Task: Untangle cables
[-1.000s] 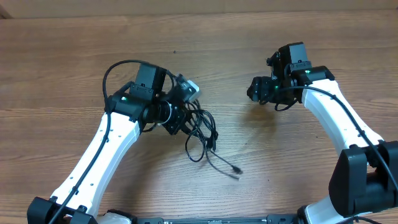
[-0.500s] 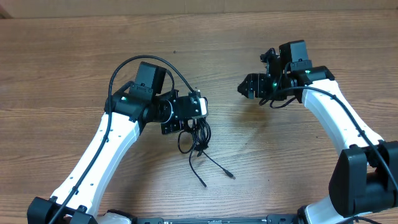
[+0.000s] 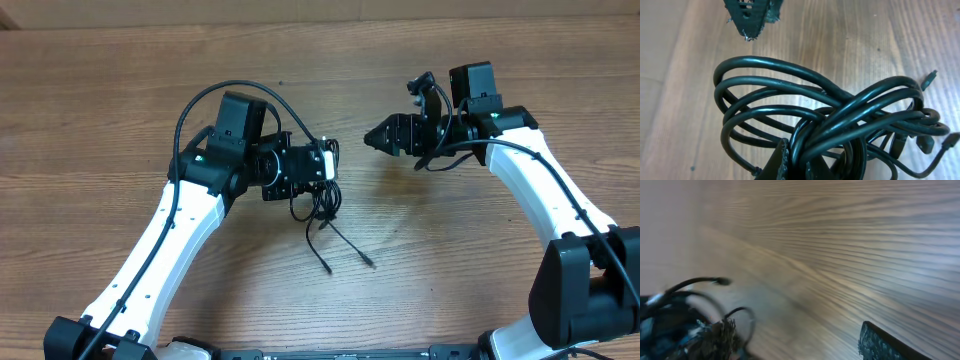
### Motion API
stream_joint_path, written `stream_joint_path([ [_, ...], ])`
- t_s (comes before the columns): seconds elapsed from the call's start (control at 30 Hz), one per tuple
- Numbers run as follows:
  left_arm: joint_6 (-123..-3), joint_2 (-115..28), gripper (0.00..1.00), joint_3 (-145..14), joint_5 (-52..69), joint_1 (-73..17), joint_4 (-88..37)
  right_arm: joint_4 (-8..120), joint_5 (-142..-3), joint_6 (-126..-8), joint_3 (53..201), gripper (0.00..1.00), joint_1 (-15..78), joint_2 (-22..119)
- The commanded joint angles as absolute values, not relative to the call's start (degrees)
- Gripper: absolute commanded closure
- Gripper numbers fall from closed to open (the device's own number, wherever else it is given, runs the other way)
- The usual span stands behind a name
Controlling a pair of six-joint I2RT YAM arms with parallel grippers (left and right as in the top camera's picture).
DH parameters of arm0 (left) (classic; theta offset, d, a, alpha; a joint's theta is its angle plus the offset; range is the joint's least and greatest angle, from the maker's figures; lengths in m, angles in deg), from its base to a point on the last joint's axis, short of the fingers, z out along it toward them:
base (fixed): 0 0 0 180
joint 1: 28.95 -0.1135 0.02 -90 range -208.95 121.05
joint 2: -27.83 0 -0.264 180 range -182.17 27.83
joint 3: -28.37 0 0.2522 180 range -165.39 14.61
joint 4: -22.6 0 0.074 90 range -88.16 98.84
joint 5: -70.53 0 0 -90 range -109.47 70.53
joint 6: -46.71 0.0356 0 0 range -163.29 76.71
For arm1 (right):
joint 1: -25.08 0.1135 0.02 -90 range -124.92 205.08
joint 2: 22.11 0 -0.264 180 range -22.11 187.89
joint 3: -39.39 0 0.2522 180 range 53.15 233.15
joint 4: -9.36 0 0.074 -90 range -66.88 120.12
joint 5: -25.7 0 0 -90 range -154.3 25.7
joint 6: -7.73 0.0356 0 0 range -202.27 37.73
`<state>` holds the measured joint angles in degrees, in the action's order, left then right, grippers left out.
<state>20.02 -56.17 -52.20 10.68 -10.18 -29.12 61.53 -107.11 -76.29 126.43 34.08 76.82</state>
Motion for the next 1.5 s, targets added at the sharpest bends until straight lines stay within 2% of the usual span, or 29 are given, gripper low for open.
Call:
stream_joint_path([
  [0.0,21.0,-55.3,0.96,-53.31,10.44,-9.79,-28.35,60.61,-114.98,-76.51,126.19,0.21,34.06,76.25],
  [0.33,19.23,-55.3,0.94,-53.31,10.55,-9.79,-28.42,60.68,-115.0,-76.29,126.19,0.15,34.08,76.25],
  [0.37,19.23,-55.3,0.75,-53.31,10.55,-9.79,-28.44,60.83,-115.0,-76.29,126.19,0.15,34.08,76.25],
  [0.47,19.1,-55.3,0.46,-53.31,10.55,-9.79,-28.59,61.09,-114.98,-76.31,126.19,0.14,34.08,76.25],
  [0.5,18.55,-55.3,0.0,-53.31,10.55,-9.79,-28.53,61.09,-114.98,-76.31,126.19,0.14,34.08,76.25],
  [0.73,12.59,-55.3,0.0,-53.31,7.97,-9.81,-28.57,61.09,-114.93,-76.31,126.19,0.14,34.06,76.25],
  [1.0,-12.4,-55.3,0.0,-53.31,-9.06,-9.81,-28.59,62.14,-109.16,-76.31,126.19,0.09,34.08,76.25],
  [1.1,-19.33,-55.32,0.0,-53.27,-11.09,-9.81,-28.66,62.67,-106.98,-76.31,126.19,0.07,34.08,76.25],
  [1.3,-26.8,-55.32,0.0,-52.88,-11.11,-9.81,-28.64,63.06,-103.59,-76.33,126.19,0.07,34.08,76.28],
  [1.47,-28.16,-55.37,0.0,-50.47,-11.29,-9.81,-28.22,63.04,-101.01,-76.33,126.16,0.07,34.12,76.28],
])
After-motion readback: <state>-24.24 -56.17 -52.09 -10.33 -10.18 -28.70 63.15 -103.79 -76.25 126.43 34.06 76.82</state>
